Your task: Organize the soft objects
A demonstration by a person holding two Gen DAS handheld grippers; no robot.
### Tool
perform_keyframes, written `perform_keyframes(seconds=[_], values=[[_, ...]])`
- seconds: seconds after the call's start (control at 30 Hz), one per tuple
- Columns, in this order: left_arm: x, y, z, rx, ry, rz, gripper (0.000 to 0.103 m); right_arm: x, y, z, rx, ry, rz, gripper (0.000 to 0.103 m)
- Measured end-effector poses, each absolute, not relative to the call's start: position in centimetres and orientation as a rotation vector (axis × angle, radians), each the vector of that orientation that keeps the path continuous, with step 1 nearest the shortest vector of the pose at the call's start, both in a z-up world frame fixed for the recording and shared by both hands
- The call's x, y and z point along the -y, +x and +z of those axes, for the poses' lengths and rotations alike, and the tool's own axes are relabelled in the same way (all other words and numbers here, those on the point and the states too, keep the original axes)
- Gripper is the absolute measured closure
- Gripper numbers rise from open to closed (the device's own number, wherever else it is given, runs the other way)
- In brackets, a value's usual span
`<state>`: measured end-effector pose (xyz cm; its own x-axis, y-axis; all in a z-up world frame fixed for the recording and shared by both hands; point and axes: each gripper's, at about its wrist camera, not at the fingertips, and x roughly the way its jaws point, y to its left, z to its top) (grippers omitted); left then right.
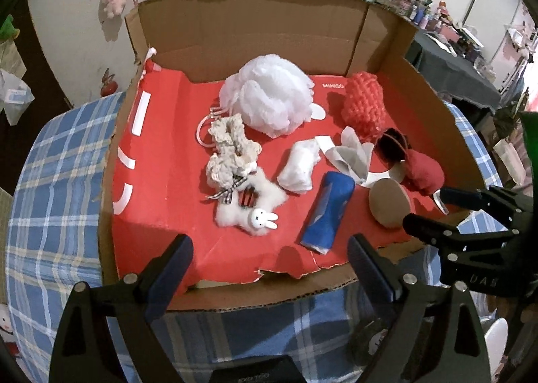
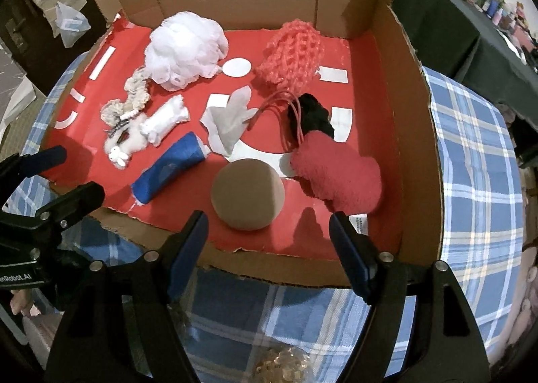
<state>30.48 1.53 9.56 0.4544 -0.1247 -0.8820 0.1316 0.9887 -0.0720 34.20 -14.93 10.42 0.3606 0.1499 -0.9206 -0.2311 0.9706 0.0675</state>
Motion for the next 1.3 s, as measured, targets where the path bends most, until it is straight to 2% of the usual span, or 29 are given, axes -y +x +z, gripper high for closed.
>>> perform_keyframes(seconds=[1.3], values=[[-1.5,31.0,7.7,-1.109,0.023,-0.114,0.008,15.2,34.1,9.8,-1.172,-0.067,0.195,0.029]])
